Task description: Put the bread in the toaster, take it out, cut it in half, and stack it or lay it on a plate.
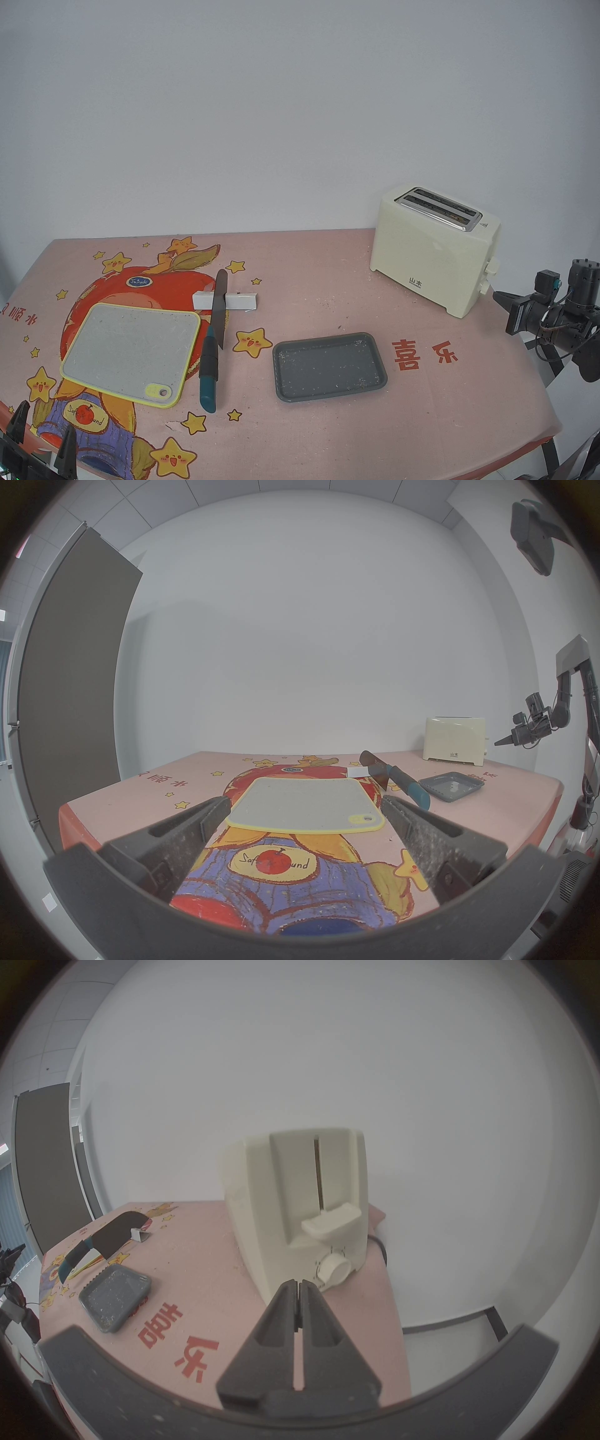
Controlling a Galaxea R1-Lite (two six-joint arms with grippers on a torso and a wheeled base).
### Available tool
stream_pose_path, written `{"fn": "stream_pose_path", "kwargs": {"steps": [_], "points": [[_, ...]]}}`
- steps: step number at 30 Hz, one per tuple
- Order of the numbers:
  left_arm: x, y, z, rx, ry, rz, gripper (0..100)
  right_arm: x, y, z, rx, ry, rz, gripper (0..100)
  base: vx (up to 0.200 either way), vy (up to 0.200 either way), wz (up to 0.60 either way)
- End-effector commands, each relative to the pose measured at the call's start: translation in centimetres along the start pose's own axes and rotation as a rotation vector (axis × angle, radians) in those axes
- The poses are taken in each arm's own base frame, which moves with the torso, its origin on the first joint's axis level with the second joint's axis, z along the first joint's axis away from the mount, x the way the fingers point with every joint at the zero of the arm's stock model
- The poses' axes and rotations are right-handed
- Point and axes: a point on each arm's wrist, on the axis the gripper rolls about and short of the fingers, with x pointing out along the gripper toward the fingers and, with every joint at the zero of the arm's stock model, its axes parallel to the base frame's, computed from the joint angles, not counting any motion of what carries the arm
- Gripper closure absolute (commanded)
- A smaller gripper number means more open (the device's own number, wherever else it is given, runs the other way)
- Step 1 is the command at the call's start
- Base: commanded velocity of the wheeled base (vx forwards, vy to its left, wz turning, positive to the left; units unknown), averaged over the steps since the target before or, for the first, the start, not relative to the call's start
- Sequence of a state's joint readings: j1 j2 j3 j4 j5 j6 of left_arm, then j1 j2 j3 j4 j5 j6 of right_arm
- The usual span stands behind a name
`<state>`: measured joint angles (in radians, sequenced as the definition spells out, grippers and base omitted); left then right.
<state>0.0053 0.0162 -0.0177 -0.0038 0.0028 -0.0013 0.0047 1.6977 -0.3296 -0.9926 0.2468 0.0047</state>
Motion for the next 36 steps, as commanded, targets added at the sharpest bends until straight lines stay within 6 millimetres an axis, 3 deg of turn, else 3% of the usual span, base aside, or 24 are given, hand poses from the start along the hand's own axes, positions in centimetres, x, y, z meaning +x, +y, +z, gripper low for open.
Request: {"fn": "stream_pose_path", "kwargs": {"steps": [1, 13, 36], "points": [[0.0, 0.0, -0.5, 0.0, 0.004, 0.001, 0, 0.8, -0.2, -0.7, 0.006, 0.023, -0.003, 100, 0.0, 0.0, 0.0], [0.0, 0.0, -0.5, 0.0, 0.004, 0.001, 0, 2.7, -0.6, -1.8, -0.006, -0.023, -0.052, 100, 0.0, 0.0, 0.0], [0.0, 0.0, -0.5, 0.0, 0.004, 0.001, 0, 3.6, -0.7, -1.3, -0.014, -0.08, -0.047, 100, 0.0, 0.0, 0.0]]}}
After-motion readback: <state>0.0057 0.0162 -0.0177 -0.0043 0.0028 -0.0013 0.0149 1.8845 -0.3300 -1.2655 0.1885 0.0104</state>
